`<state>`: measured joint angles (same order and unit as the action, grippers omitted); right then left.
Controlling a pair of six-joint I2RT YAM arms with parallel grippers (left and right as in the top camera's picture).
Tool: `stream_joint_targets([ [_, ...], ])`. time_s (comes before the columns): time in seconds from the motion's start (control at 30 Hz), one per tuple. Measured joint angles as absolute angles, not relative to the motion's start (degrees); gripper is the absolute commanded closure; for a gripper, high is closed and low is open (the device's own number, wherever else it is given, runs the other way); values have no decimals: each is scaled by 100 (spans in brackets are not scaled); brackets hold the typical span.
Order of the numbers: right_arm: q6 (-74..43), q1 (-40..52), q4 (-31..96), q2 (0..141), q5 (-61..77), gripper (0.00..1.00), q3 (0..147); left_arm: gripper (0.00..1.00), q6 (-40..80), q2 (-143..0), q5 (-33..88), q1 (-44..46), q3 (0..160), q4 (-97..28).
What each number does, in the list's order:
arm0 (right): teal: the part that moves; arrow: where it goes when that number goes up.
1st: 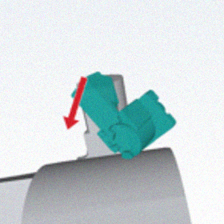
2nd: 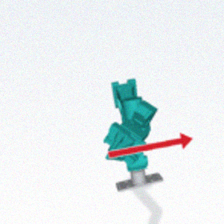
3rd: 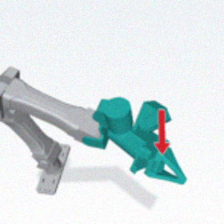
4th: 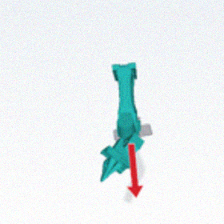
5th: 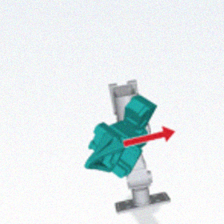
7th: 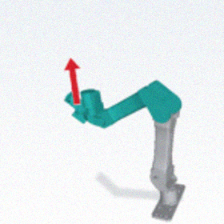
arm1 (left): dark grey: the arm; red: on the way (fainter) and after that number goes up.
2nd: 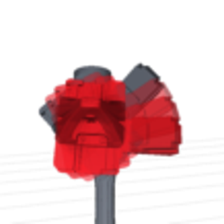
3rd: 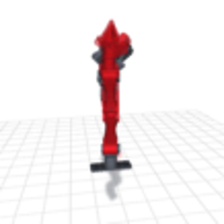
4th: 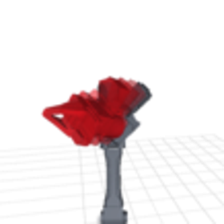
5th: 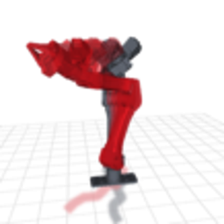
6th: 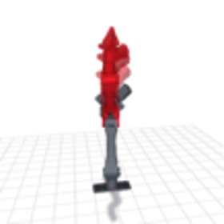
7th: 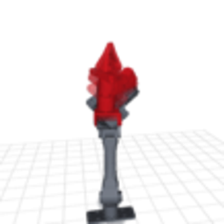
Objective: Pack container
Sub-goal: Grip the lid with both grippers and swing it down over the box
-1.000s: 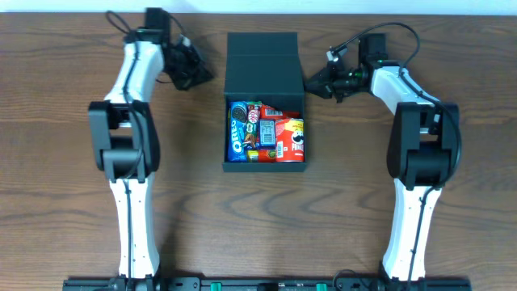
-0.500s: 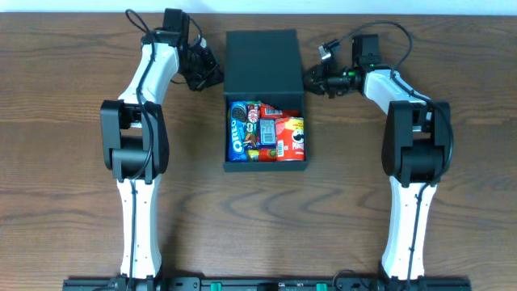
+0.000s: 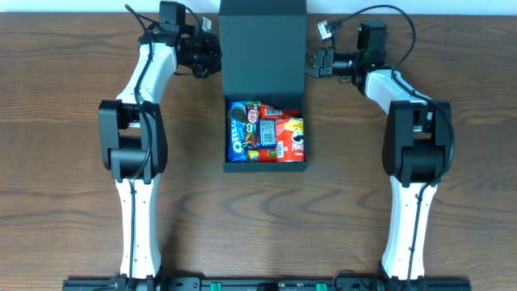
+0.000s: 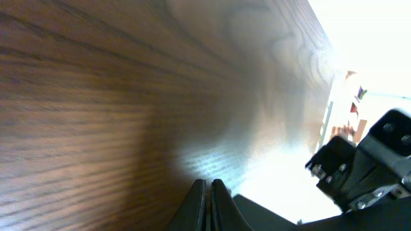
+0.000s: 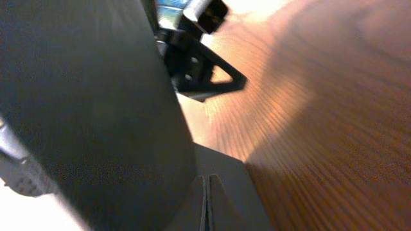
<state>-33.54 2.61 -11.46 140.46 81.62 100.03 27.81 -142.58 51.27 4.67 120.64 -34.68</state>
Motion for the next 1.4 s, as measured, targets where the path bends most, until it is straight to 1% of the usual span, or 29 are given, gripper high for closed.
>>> stream_joint_targets([
  [0.07, -3688, 261, -1721, 14046, 8315, 99, 10001, 94, 2650, -14256, 5216, 473, 12081, -3538],
  [0.17, -4515, 263, -3116, 14046, 8556, 98, 10001, 94, 2386, -14219, 5256, 473, 12088, -3590],
  [0.3, -6163, 261, -5607, 14044, 8768, 98, 10036, 95, 1881, -13839, 5249, 473, 12088, -3782],
  [0.37, -6921, 266, -6549, 14040, 8812, 98, 10051, 94, 1640, -13552, 5249, 473, 12090, -3931],
  [0.4, -7529, 266, -7142, 14040, 8855, 98, 10053, 94, 1435, -13314, 5231, 475, 12099, -4106],
  [0.6, -9325, 303, -8582, 14040, 8860, 98, 10055, 94, 425, -12726, 5210, 550, 12226, -4906],
  [0.7, -9821, 322, -8844, 14040, 8858, 98, 10053, 94, -47, -12682, 5210, 635, 12226, -5297],
  [0.8, -10055, 375, -8858, 14040, 8858, 98, 10053, 94, -556, -12682, 5207, 729, 12228, -5714],
  [1.1, -10230, 495, -8866, 14040, 8858, 98, 10053, 94, -1640, -12567, 4735, 843, 12228, -6582],
  [1.4, -10265, 556, -8868, 14040, 8858, 98, 10053, 94, -2482, -12180, 3938, 913, 12226, -7052],
])
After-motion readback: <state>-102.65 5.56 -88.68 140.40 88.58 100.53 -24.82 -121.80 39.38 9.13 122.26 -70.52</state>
